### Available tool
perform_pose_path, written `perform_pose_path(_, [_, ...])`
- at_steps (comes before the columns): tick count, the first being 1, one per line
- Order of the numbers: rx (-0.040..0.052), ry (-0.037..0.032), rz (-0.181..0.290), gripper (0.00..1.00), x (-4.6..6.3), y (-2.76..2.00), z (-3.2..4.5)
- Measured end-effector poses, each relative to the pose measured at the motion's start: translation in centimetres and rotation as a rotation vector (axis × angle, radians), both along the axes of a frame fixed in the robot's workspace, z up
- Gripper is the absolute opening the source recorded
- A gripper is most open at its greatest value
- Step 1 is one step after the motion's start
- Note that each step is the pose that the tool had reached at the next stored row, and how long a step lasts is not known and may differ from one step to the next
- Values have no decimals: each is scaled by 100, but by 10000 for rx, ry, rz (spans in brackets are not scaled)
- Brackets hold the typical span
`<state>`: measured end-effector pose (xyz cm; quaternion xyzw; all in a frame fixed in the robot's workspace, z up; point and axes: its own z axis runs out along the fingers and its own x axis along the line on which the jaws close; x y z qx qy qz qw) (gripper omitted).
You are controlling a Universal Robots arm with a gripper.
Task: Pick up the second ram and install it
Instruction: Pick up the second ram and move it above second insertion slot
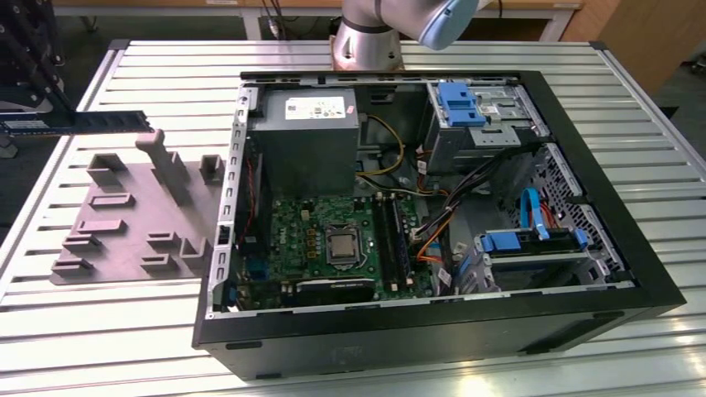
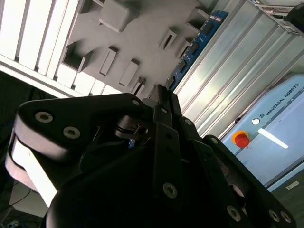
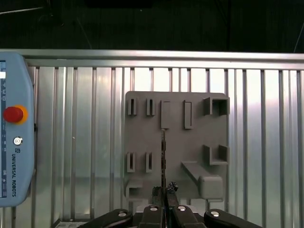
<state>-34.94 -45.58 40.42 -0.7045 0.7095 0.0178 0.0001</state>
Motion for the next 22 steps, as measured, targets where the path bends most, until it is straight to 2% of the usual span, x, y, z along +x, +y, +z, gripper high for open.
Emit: perform_pose_path(22, [0,0,0,14,194,3,0])
